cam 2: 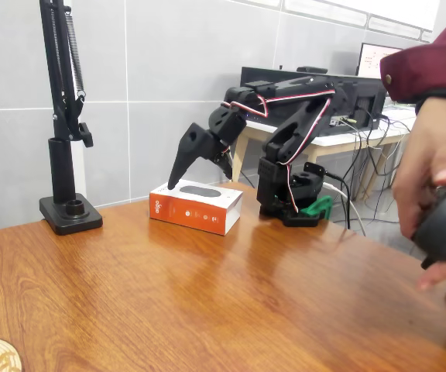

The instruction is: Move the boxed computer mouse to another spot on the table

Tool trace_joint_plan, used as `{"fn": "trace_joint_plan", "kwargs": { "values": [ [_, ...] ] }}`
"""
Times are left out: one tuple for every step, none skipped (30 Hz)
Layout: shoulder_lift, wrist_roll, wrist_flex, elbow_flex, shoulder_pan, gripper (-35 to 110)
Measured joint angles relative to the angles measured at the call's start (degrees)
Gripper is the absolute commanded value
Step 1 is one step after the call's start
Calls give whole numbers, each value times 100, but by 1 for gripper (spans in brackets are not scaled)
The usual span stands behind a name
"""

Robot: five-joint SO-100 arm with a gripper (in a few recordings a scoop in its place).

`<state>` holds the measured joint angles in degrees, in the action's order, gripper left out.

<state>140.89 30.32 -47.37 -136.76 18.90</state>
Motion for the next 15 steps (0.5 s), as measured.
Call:
{"fn": "trace_joint_plan", "kwargs": {
  "values": [
    [176,-18,-70,97,26,47],
    [325,-26,-114,211,18,30],
    [475,-35,-123,343,-26,22],
    [650,-97,-123,466,53,14],
    [826,-141,-123,606,123,7],
    [1002,-185,-123,721,246,0],
    [1178,-193,-123,879,246,0],
    [1345,-167,-149,1011,246,0],
    [1538,-88,-158,1107,193,0],
    [1767,-18,-114,1151,229,0],
    [2039,-9,-9,1151,229,0],
    [2320,-18,149,1151,290,0],
    [2646,0,396,1116,255,0],
    [3032,9,677,1002,255,0],
    [3322,9,993,940,211,0]
  ]
}}
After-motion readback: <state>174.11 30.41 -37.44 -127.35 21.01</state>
